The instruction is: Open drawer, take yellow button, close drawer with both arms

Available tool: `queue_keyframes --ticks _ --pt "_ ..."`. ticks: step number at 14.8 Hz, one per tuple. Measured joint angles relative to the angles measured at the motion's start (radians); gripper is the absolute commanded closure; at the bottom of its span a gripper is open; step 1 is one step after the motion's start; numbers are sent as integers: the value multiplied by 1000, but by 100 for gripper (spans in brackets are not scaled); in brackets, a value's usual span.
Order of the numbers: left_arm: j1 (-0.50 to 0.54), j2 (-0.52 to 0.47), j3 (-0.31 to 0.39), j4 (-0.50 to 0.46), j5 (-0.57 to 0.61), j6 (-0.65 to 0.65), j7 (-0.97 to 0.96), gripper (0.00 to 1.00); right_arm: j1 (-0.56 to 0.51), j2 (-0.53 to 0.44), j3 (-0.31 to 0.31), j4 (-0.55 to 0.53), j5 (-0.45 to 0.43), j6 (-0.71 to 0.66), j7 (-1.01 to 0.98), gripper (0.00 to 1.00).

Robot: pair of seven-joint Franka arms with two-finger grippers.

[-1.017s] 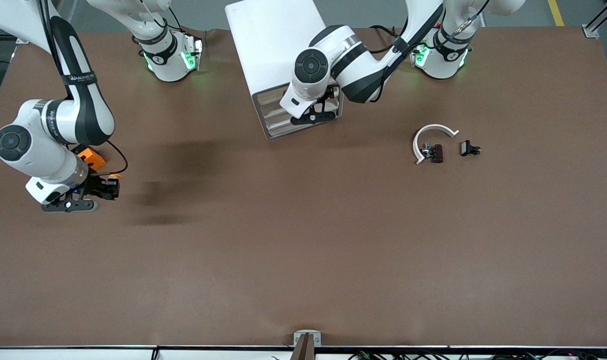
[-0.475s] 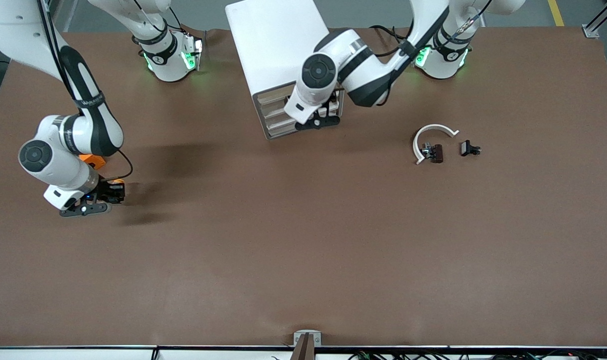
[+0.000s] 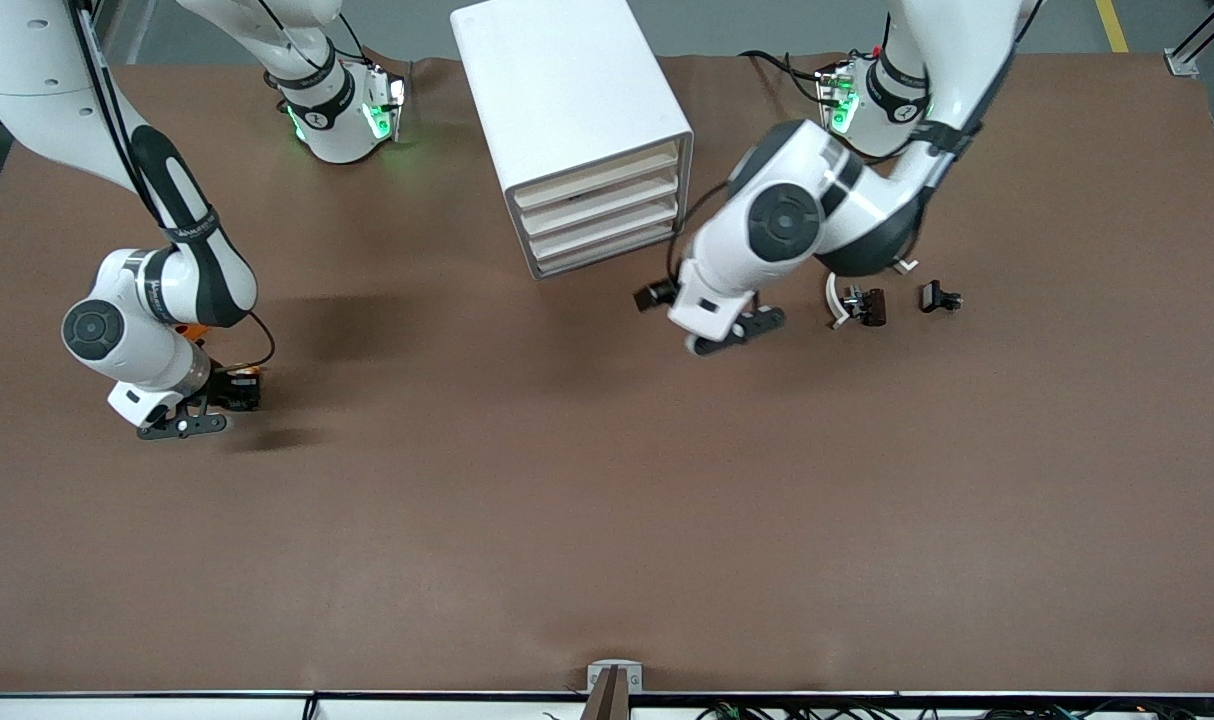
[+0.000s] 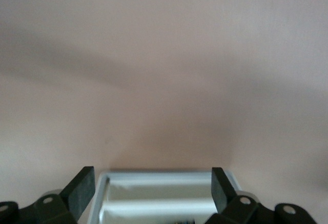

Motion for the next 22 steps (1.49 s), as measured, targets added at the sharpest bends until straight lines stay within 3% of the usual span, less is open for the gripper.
queue_keyframes --ticks 4,10,15,22 --pt "100 -12 -1 87 111 -63 2 0 0 7 2 46 0 -34 1 0" --pt "282 -64 0 234 122 -189 177 0 20 -106 30 231 0 -434 15 0" --pt "383 -146 0 251 133 -253 341 0 80 -247 37 254 0 -561 102 0" --pt "436 -205 12 280 135 -361 480 0 90 -407 38 255 84 -725 105 0"
